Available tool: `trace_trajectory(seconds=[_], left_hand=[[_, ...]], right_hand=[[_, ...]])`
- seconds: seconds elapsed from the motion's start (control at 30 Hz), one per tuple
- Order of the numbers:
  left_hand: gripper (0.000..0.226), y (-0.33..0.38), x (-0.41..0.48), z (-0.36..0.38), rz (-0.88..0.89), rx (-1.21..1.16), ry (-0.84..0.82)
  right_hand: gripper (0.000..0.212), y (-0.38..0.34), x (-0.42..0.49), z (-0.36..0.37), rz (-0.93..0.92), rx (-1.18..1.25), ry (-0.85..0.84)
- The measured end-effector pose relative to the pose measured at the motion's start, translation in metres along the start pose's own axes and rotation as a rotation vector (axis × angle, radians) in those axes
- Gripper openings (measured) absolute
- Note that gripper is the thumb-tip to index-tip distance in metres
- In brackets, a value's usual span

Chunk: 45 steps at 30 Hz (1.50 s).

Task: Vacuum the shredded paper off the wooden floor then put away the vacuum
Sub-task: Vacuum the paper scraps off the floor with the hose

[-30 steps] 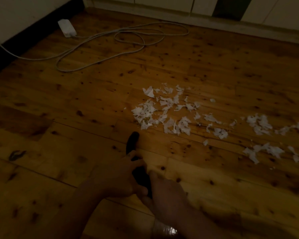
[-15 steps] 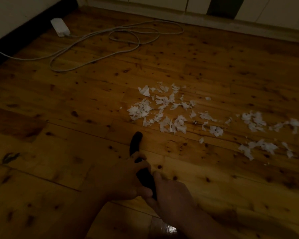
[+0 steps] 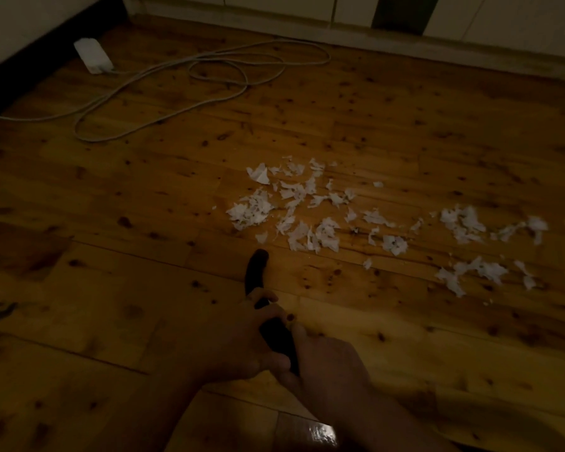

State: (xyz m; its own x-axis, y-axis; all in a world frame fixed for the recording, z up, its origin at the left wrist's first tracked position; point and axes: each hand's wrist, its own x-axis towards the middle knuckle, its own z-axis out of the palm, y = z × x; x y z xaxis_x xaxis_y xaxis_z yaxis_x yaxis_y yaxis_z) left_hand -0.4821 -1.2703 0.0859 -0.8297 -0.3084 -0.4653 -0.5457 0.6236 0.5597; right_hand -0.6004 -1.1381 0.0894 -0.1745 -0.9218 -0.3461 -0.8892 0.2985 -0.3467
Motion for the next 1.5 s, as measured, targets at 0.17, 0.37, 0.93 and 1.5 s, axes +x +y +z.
trace_trajectory(seconds=[0.17, 0.37, 0.93, 1.5], left_hand=[[0.061, 0.006, 0.008, 0.005, 0.026, -0.011, -0.014], [0.054, 0.013, 0.016, 0.013, 0.070, -0.057, 0.005], [0.058, 0.044, 0.038, 0.029, 0.155, 0.000, -0.056], [0.059, 0.070, 0.053, 0.042, 0.229, 0.035, -0.058]], right_hand=[[0.052, 0.010, -0.007, 0.001, 0.012, 0.013, 0.008], [0.050, 0.021, -0.015, 0.001, 0.025, 0.000, 0.030], [0.046, 0.053, -0.038, 0.003, 0.100, 0.003, 0.023], [0.049, 0.075, -0.061, -0.006, 0.154, -0.045, 0.015]])
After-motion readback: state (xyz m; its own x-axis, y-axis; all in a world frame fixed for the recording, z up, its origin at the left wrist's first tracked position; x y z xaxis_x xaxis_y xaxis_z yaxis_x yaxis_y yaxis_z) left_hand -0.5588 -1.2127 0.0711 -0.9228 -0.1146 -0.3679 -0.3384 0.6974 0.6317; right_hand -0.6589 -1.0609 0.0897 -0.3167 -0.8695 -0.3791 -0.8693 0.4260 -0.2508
